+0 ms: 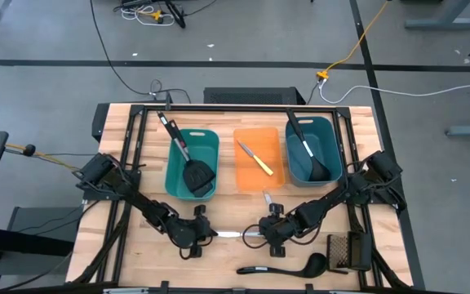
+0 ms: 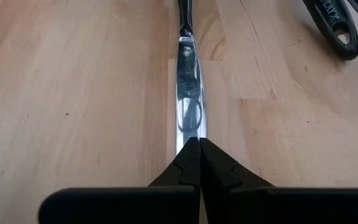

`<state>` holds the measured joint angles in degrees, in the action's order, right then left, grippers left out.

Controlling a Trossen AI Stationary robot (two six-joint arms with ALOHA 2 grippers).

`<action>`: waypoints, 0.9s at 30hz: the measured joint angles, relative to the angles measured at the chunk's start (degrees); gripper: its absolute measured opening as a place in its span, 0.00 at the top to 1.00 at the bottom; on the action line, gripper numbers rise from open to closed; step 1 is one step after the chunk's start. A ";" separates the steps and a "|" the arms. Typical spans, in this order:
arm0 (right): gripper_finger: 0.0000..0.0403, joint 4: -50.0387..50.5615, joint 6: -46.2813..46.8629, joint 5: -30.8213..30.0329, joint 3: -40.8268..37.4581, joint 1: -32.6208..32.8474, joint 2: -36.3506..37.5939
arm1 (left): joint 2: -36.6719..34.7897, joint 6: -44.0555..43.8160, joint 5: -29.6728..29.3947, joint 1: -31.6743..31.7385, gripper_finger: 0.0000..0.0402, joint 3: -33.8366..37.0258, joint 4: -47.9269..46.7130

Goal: Pick & Place Kitchen Items
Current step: Put the left silver knife into the orange bin

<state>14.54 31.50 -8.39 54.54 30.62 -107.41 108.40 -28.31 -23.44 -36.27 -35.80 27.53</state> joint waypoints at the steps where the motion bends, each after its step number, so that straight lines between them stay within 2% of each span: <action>1: 0.66 0.23 0.00 -0.19 0.00 0.03 0.01 | 0.00 -0.26 0.12 0.00 1.00 0.14 0.21; 6: 0.74 0.40 -0.42 -0.18 0.00 0.23 0.03 | 0.02 -0.23 0.23 0.00 1.00 0.75 1.59; 16: 0.78 0.46 -0.64 -1.45 -0.02 0.51 -0.01 | 0.13 0.70 0.32 -0.02 1.00 1.03 2.87; 22: 0.78 0.36 -0.64 -1.37 -0.02 0.49 0.00 | -0.12 6.81 -0.25 -0.39 0.95 1.34 5.06; 27: 0.78 0.00 -0.49 -1.16 -0.24 0.43 1.34 | -3.14 11.30 0.28 -0.87 0.93 1.51 4.16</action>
<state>14.54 31.00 -9.55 54.30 31.05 -106.06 105.26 -17.01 -23.16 -37.14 -34.29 31.68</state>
